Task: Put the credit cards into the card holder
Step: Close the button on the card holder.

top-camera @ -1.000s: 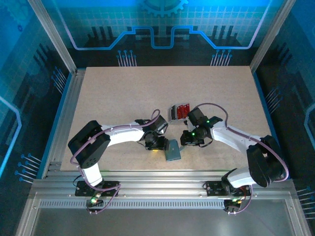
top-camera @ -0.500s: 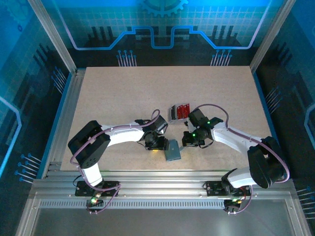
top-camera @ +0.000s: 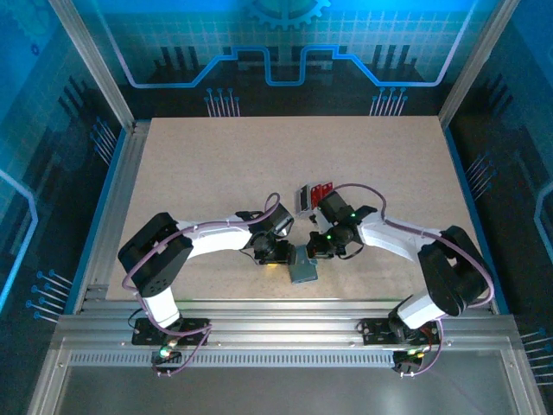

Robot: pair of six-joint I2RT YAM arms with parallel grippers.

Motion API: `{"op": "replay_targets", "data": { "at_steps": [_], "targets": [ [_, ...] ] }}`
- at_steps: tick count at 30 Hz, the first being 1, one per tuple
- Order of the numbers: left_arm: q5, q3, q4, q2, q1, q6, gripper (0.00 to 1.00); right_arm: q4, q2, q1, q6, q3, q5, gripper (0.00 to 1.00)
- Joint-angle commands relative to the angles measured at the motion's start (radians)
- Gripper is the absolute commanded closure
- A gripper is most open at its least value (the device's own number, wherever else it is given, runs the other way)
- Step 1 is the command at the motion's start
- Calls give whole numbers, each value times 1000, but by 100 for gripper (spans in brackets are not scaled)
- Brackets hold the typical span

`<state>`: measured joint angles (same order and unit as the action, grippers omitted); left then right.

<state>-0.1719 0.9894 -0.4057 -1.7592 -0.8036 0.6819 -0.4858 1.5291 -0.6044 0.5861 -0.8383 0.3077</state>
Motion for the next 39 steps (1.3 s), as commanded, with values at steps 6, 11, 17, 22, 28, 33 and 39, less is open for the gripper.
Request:
{"op": "replay_targets", "data": {
  "at_steps": [6,11,17,22,28,33,39],
  "targets": [
    [-18,-66,50,-59,-24,30,49,23,71,-34,20,-35,27,100],
    [-23,-70,62,-64,-24,33,50,30,93,-44,27,-73,33,100],
    [-26,-74,69,-65,-25,36,50,28,104,-49,29,-77,32,100],
    [-28,-76,76,-68,-25,39,50,25,111,-53,27,-70,33,100],
    [-28,-80,79,-66,-25,39,50,19,114,-62,24,-59,37,100],
    [-31,-81,87,-70,-26,43,50,21,125,-67,26,-54,40,100],
    [-31,-81,90,-73,-25,44,50,11,113,-69,25,-50,33,100]
  ]
}}
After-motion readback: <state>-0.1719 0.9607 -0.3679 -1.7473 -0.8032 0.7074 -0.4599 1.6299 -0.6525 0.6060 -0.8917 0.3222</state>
